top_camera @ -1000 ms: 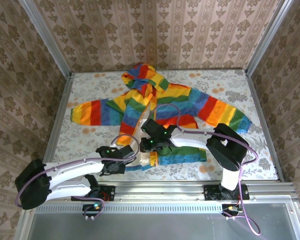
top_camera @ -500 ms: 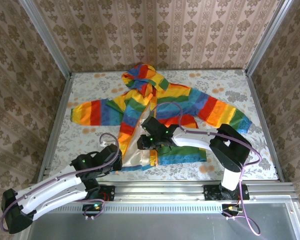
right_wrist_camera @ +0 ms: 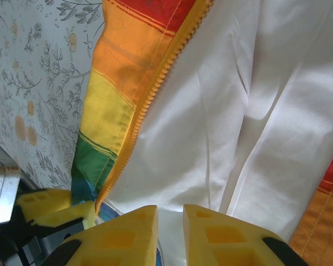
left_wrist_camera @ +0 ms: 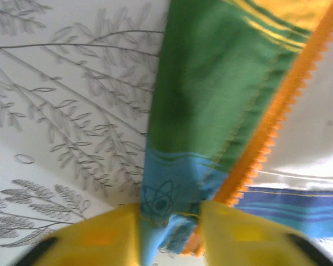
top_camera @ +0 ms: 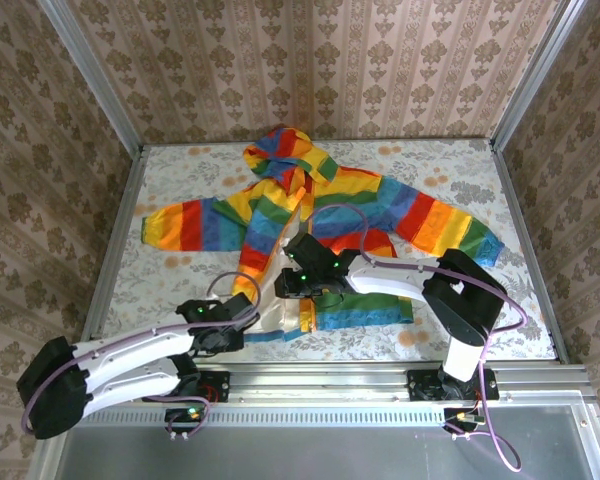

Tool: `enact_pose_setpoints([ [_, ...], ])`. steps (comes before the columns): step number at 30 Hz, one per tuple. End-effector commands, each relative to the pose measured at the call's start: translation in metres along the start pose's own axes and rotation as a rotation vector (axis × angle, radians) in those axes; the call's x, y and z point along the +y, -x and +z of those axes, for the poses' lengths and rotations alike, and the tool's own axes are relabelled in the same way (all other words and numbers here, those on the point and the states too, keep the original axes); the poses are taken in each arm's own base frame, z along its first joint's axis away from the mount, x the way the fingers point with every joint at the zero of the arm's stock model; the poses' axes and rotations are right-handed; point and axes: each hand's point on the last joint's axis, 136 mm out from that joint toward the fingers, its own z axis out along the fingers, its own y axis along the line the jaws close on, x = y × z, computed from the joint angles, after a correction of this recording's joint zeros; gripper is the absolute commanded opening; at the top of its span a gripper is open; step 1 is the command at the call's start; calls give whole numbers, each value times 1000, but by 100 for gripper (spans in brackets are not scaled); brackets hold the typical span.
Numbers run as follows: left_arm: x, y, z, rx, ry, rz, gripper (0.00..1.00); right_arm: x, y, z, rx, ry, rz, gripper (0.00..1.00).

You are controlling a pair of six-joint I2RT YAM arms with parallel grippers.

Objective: Zip up the jacket

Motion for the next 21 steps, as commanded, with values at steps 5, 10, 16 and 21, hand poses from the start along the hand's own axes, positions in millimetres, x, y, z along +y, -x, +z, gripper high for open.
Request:
enact_pose_setpoints([
  [5, -25, 10, -23, -24, -111, 63, 0, -3, -5, 1, 24, -5, 12, 18],
  [10, -50, 27, -51, -112, -321, 9, 0, 3, 4, -14, -6, 36, 41, 20],
  [16, -82, 47, -74, -199, -570, -55, 0, 20, 12, -29, -32, 118, 79, 24],
  [21, -98, 54, -73, -203, -697, -112, 0, 31, 13, -35, -39, 191, 132, 32],
])
